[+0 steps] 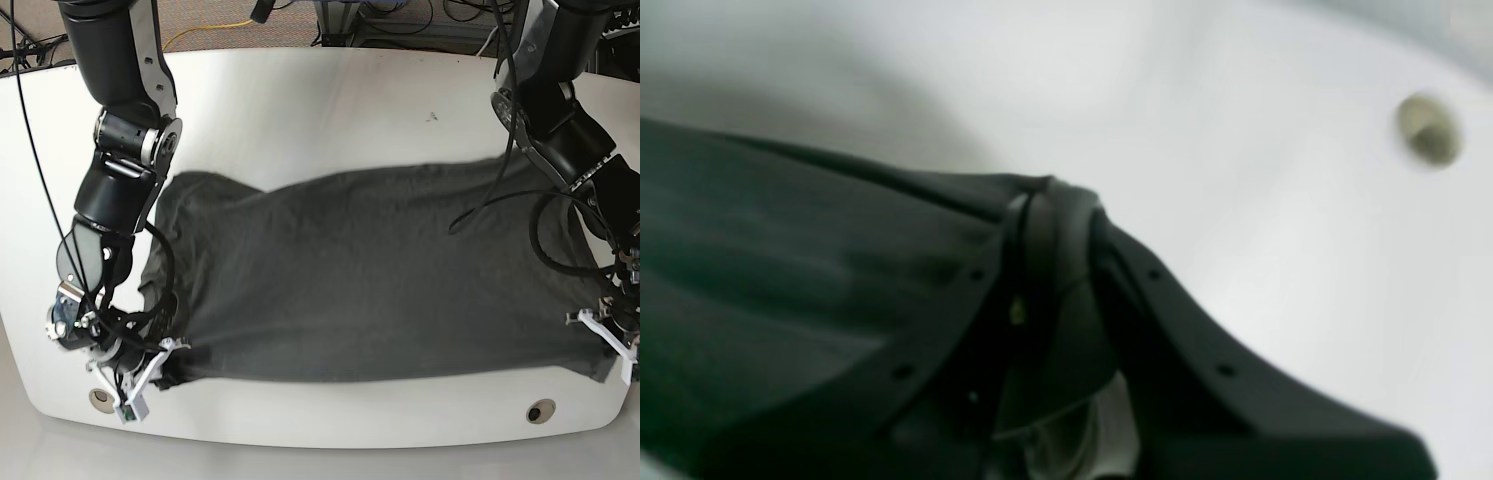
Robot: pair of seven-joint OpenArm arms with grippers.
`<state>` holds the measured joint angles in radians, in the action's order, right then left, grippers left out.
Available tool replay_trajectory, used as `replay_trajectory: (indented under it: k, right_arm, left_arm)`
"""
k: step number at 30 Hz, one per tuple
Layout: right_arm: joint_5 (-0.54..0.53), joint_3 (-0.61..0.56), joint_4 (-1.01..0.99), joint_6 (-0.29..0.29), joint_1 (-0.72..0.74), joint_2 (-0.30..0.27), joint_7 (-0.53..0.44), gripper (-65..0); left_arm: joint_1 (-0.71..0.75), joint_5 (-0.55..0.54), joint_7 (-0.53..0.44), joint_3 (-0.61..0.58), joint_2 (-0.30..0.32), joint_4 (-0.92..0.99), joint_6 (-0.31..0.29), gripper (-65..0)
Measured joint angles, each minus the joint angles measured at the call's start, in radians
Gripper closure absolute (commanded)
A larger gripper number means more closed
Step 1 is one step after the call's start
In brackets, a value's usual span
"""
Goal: Fold the T-shirt properly
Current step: 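Lift the hem with both grippers and fling it toward the robot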
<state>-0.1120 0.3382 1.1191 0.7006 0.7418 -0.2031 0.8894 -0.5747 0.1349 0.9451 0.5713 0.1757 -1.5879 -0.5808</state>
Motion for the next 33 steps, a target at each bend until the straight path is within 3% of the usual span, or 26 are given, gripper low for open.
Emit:
replay_trajectory:
  k: [6,10,16,20,26,33]
  right_arm:
    - [-0.024,-0.021,0.019,0.010,0.186,-0.029,0.109,0.0]
    - [-0.030,-0.021,0.037,0.006,0.370,-0.065,0.197,0.0]
    - [-0.061,-0.021,0.179,0.007,0.453,-0.071,0.321,0.0]
    - [-0.068,-0.020,0.314,0.004,0.365,-0.073,0.357,0.0]
    - [-0.046,-0.014,0.507,0.003,0.060,-0.055,0.386,0.0]
    - [-0.014,0.120,0.621,-0.002,-0.280,0.043,0.383,0.0]
  left_arm:
    - [-0.177,-0.003,0.142,-0.002,0.003,-0.115,0.000,0.0]
    - [-0.328,-0.041,0.203,-0.061,0.045,-0.130,-0.004,0.0]
    - [-0.437,-0.042,0.218,-0.064,0.061,-0.158,-0.004,0.0]
    - [-0.402,-0.042,0.229,-0.064,0.060,-0.157,-0.004,0.0]
    - [-0.180,-0.082,0.218,-0.055,0.050,-0.193,-0.010,0.0]
    - [0.156,-0.187,0.141,-0.051,0.055,-0.260,-0.006,0.0]
